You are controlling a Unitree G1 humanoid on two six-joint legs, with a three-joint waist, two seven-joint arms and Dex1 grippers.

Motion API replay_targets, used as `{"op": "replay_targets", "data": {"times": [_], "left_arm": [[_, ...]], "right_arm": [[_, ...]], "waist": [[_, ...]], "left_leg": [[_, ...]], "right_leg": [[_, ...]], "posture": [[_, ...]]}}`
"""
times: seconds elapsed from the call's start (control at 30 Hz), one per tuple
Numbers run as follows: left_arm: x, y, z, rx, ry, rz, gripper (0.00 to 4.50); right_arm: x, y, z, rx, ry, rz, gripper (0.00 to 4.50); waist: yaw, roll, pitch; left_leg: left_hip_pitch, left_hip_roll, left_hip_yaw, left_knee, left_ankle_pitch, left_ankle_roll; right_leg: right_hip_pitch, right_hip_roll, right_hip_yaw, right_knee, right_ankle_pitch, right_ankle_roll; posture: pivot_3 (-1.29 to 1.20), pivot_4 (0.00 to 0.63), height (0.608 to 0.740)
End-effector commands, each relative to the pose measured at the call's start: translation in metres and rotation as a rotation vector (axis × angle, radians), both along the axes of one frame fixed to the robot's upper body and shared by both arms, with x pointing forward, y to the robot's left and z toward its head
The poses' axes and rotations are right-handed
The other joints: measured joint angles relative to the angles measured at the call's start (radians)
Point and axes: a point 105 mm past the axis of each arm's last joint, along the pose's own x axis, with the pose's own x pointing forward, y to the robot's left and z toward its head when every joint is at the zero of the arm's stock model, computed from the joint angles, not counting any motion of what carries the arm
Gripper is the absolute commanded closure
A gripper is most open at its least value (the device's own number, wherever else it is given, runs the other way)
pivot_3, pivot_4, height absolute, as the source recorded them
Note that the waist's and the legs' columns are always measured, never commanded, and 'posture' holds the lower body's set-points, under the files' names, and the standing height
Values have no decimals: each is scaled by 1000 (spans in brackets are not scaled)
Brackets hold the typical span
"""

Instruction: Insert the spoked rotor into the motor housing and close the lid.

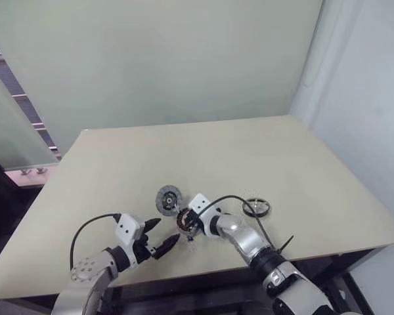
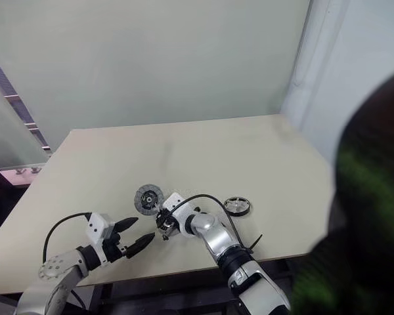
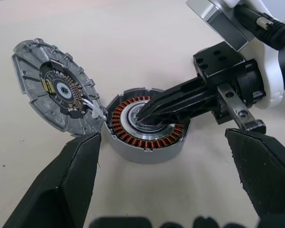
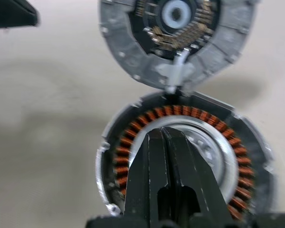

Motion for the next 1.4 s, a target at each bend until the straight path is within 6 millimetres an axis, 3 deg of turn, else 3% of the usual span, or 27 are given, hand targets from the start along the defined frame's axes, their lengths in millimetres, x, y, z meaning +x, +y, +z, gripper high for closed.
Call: {"op": "replay_targets", "data": {"times": [0.03,0.53,1.2,1.4], "left_arm": [[1,-3,11,-4,-48,-11,0],[1,-4,12,-5,-45,-15,0],[-3,-8,11,-11,-36,-25,0],[-4,-8,10,-12,-31,-26,0]], "right_arm": [[5,8,14,20,-69,5,4472],[14,-3,30,-6,-120,1,4472],[15,1,3,-100,-122,-9,4472],[15,2,3,-92,-126,-6,4472]], "waist": [[0,0,0],[0,0,0],[0,0,0],[0,0,0]], "left_leg": [[0,0,0,0,0,0],[0,0,0,0,0,0],[0,0,0,0,0,0],[1,0,0,0,0,0]], "right_leg": [[0,0,0,0,0,0],[0,0,0,0,0,0],[0,0,0,0,0,0],[1,0,1,1,0,0]], "posture": [[0,0,740],[0,0,740],[0,0,740],[0,0,740]]}}
